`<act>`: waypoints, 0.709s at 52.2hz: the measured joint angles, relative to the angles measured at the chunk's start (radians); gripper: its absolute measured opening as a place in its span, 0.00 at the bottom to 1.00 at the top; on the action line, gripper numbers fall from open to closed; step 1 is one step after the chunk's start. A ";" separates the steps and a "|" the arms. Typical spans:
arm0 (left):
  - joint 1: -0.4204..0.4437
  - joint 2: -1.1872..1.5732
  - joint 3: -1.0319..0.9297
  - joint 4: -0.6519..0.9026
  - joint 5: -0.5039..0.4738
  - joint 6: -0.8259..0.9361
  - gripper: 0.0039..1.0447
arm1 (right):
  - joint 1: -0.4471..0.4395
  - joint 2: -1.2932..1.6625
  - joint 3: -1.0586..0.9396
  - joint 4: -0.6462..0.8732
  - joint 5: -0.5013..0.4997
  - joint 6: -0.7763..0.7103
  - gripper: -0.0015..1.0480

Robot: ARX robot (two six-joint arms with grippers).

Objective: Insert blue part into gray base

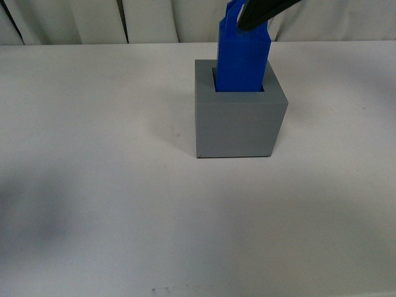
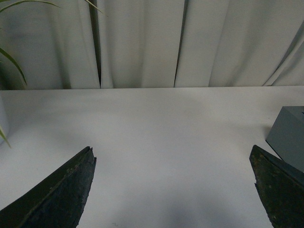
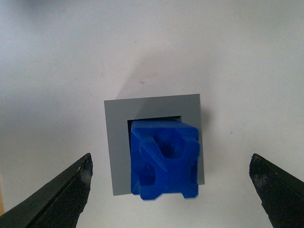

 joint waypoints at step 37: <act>0.000 0.000 0.000 0.000 0.000 0.000 0.94 | -0.311 -0.435 -0.633 0.544 -0.381 0.213 0.93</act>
